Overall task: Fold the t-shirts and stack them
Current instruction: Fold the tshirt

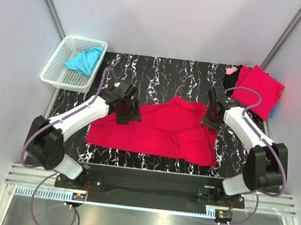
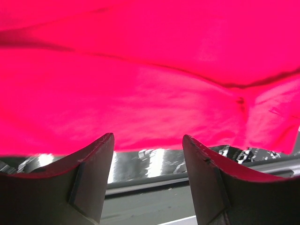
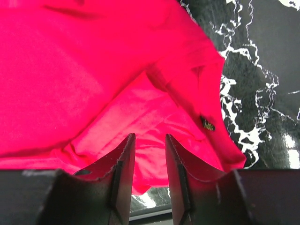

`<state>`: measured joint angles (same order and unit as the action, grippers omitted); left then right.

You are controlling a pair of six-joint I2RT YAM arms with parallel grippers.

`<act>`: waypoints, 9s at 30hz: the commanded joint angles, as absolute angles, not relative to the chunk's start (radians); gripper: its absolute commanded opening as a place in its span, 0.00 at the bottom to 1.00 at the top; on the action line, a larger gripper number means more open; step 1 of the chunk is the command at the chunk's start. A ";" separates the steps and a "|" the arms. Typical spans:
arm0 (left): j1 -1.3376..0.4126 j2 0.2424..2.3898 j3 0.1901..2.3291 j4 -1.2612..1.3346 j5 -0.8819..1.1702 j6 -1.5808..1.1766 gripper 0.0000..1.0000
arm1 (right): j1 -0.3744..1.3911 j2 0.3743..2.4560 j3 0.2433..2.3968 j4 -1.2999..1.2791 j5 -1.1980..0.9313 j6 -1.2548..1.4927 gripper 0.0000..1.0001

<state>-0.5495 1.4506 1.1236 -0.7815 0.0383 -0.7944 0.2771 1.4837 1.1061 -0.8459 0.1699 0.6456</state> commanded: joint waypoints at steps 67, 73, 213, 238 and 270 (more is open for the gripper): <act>-0.681 1.621 1.220 -0.709 0.051 -0.810 0.63 | 0.115 1.617 0.994 -0.689 -0.011 0.514 0.35; -0.681 1.615 1.220 -0.710 0.051 -0.808 0.63 | 0.115 1.631 0.986 -0.666 -0.048 0.506 0.31; -0.922 2.120 1.655 -0.617 0.226 -0.917 0.49 | 0.117 1.459 1.019 -0.678 -0.140 0.517 0.34; -0.920 2.128 1.723 -0.710 0.042 -0.904 0.00 | 0.118 1.456 1.006 -0.701 -0.130 0.494 0.33; -0.762 2.172 1.864 -0.746 -0.006 -0.799 0.03 | 0.118 1.741 1.097 -0.598 -0.267 0.440 0.30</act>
